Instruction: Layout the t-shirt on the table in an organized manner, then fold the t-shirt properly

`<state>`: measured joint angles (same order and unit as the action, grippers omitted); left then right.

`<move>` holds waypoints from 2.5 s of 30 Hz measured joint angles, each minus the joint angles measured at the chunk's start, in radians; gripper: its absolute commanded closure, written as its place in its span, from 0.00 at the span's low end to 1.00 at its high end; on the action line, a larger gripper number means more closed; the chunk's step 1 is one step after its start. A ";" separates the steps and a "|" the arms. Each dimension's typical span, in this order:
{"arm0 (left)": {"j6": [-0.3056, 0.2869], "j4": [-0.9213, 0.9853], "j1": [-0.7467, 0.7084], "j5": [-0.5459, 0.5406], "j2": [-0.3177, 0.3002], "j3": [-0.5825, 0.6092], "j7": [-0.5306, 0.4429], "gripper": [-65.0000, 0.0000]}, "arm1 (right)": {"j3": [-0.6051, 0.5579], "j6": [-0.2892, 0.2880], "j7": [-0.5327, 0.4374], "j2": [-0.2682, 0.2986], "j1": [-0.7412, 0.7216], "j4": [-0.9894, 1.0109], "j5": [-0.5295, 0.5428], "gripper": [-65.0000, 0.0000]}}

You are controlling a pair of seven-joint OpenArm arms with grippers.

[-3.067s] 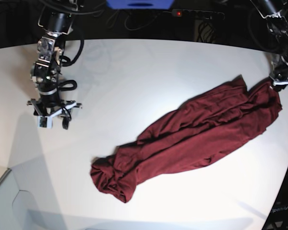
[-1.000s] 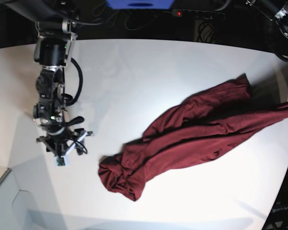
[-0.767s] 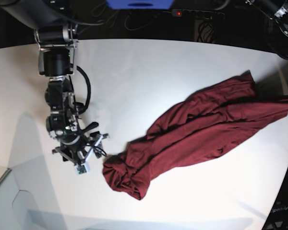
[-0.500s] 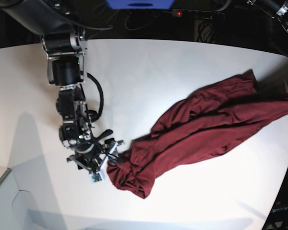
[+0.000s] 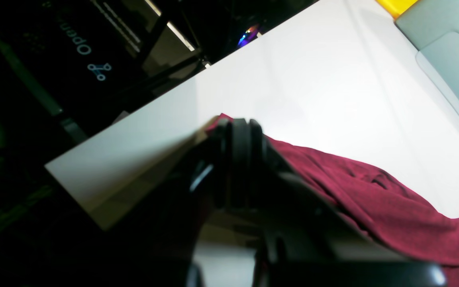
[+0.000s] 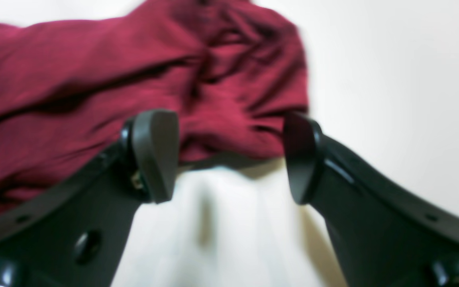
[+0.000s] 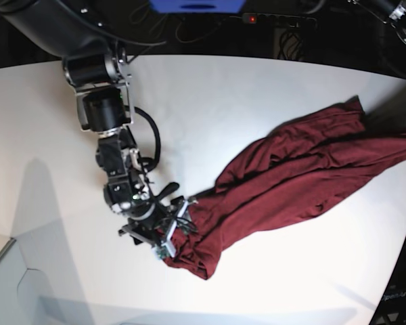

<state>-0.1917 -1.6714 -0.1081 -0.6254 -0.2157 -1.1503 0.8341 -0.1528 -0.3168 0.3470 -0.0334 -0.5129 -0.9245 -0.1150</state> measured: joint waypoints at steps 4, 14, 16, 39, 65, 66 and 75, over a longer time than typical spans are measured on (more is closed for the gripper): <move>0.000 0.000 0.000 0.002 0.000 0.000 0.000 1.00 | -0.028 0.000 -0.051 -0.001 0.019 0.015 0.000 0.37; 0.000 0.000 -0.023 0.002 0.000 -0.001 0.000 1.00 | 0.022 0.001 -0.186 0.006 -0.004 0.164 -0.007 0.37; 0.000 0.000 -0.022 0.002 0.000 0.000 0.000 1.00 | 0.061 0.002 -0.208 0.009 -0.016 0.192 -0.007 0.39; 0.000 0.000 -0.022 0.003 0.002 0.000 0.000 1.00 | 0.113 0.003 -0.283 0.012 -0.082 0.347 -0.007 1.00; -0.004 -0.020 0.175 -0.003 -0.119 0.006 0.054 1.00 | 0.134 0.000 0.150 0.031 0.153 -0.280 0.000 0.80; -0.004 -0.010 0.174 -0.005 -0.112 0.006 0.053 1.00 | 0.097 0.000 0.148 0.027 0.161 -0.280 0.003 0.75; 0.000 0.007 0.151 0.000 -0.100 0.004 0.056 1.00 | -0.045 0.000 0.040 0.015 0.156 -0.208 0.001 0.45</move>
<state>-0.1917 -1.6642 0.0429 -0.6254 -0.3157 -1.1465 0.8906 -0.1974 -0.3172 0.3866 -0.0181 -0.3565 -1.1320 -0.1139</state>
